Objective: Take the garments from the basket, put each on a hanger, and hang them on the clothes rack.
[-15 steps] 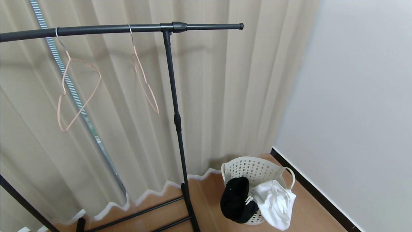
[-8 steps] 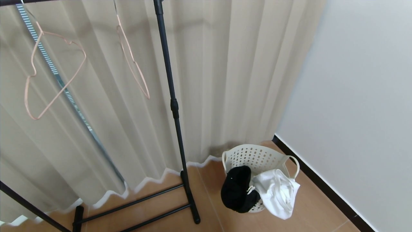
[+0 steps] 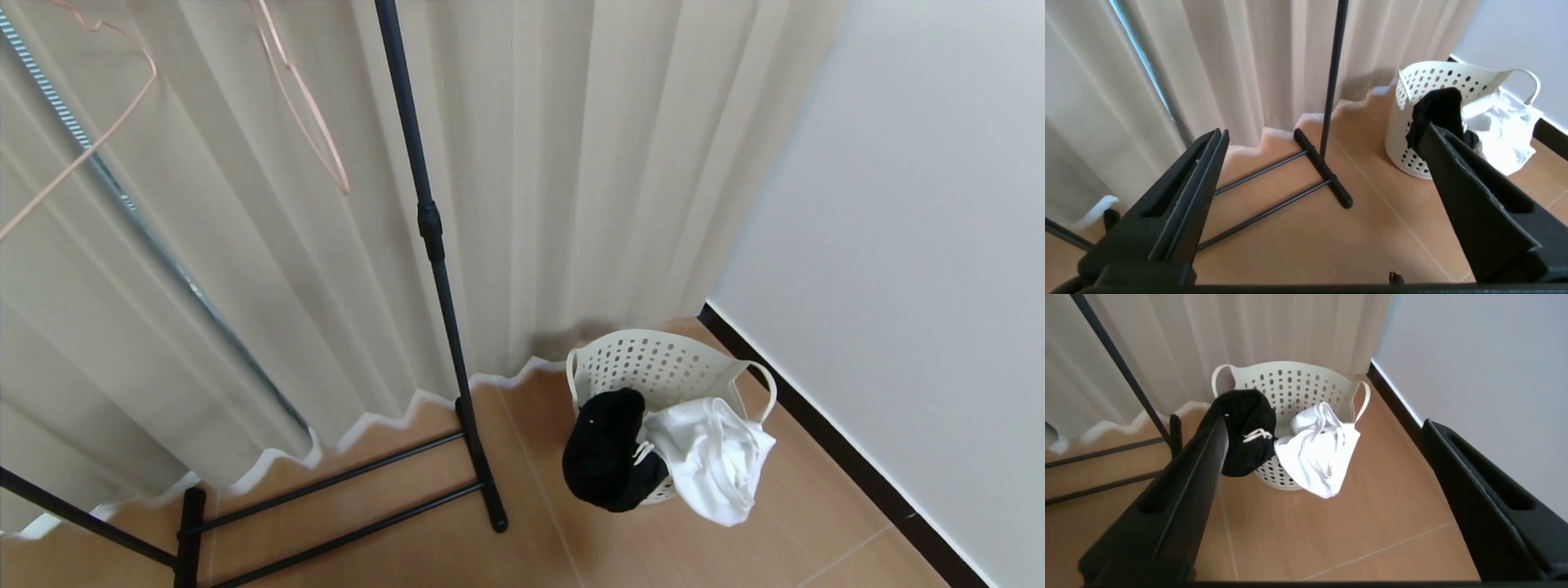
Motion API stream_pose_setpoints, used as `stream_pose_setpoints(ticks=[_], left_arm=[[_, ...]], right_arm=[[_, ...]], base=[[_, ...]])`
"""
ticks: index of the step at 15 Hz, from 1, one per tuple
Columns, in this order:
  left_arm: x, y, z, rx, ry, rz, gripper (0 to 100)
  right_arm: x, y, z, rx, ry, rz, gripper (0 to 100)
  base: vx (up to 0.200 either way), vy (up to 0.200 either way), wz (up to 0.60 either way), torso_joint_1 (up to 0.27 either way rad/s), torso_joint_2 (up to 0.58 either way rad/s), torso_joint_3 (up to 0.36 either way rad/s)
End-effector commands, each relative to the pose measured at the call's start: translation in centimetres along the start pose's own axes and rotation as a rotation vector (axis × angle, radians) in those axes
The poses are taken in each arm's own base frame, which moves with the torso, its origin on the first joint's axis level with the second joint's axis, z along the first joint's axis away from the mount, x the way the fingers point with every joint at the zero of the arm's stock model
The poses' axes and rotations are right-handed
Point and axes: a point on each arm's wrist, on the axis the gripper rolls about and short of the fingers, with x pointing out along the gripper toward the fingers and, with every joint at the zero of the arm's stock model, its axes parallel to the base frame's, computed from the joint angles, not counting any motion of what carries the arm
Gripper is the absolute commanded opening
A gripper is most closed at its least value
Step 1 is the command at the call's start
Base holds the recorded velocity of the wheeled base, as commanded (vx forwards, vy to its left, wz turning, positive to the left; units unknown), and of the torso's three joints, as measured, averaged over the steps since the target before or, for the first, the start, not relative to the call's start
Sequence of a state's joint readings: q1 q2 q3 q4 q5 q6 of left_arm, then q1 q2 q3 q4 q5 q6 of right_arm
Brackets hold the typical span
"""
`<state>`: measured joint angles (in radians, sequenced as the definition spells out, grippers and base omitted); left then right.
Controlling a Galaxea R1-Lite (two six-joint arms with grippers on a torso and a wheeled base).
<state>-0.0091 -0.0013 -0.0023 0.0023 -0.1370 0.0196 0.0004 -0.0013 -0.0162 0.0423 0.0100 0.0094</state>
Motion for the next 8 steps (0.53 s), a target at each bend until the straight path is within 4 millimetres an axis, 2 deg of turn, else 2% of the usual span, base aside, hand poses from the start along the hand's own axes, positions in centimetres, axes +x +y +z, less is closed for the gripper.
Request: stream_pose_setpoints(ticks=[1, 4, 8], left_arm=[[0.0, 0.0, 0.02, 0.0, 0.001, -0.001, 100], [0.02, 0.0, -0.03, 0.002, 0.003, 0.0, 100], [0.02, 0.02, -0.03, 0.0, 0.003, 0.008, 100]], right_arm=[[0.02, 0.0, -0.03, 0.001, 0.003, 0.0, 100], [0.02, 0.0, -0.03, -0.002, 0.003, 0.002, 100], [0.02, 0.0, -0.03, -0.008, 0.003, 0.002, 100]], base=[[0.0, 0.0, 0.0, -0.051, 0.16, -0.076], [0.0, 0.0, 0.0, -0.062, 0.23, -0.037], [0.0, 0.0, 0.0, -0.067, 0.3, 0.036]])
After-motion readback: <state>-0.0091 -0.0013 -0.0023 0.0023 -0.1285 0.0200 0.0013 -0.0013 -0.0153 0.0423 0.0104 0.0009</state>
